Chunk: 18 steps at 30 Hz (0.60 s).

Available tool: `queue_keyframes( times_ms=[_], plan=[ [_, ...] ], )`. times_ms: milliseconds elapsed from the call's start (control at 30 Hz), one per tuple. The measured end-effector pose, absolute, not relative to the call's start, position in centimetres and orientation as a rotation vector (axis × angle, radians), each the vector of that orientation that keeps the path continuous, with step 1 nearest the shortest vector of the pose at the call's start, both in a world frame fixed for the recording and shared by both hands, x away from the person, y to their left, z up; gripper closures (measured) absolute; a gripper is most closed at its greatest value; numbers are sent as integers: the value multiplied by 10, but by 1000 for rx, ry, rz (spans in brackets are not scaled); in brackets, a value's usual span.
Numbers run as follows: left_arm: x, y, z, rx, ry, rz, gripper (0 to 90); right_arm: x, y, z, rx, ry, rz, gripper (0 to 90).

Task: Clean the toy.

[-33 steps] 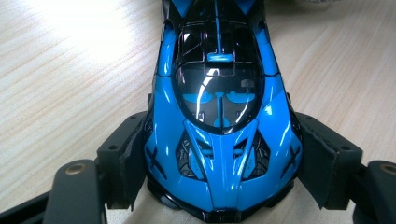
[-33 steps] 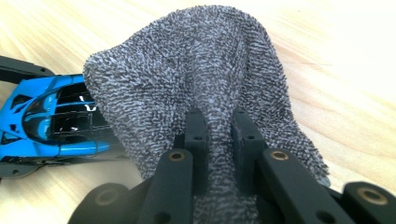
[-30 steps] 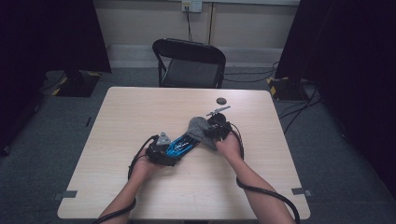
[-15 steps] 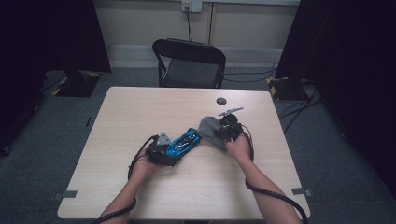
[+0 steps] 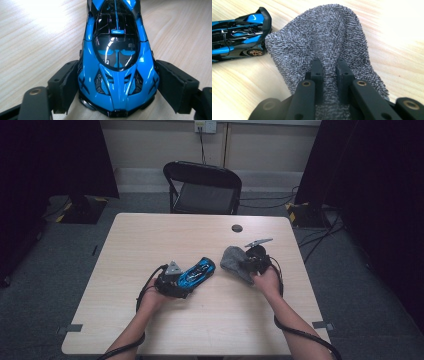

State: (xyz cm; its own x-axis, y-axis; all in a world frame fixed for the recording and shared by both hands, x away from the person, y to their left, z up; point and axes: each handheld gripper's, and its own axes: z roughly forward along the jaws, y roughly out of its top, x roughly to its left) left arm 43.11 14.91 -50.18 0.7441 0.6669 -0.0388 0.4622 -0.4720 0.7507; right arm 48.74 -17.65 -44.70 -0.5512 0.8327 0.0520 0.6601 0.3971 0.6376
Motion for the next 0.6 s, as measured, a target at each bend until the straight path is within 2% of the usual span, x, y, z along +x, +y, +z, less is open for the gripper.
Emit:
queue_keyframes(
  times_ms=[167, 333, 600],
  plan=[
    [427, 154, -490, 2138, 831, 322, 204, 483, -180, -446, 1294, 2386, 910, 797],
    [430, 153, -471, 2070, 825, 313, 277, 481, -181, -447, 1294, 2388, 900, 797],
    [455, 126, -470, 2140, 891, 305, 418, 478, -182, -447, 1303, 2385, 919, 797]
  ],
)
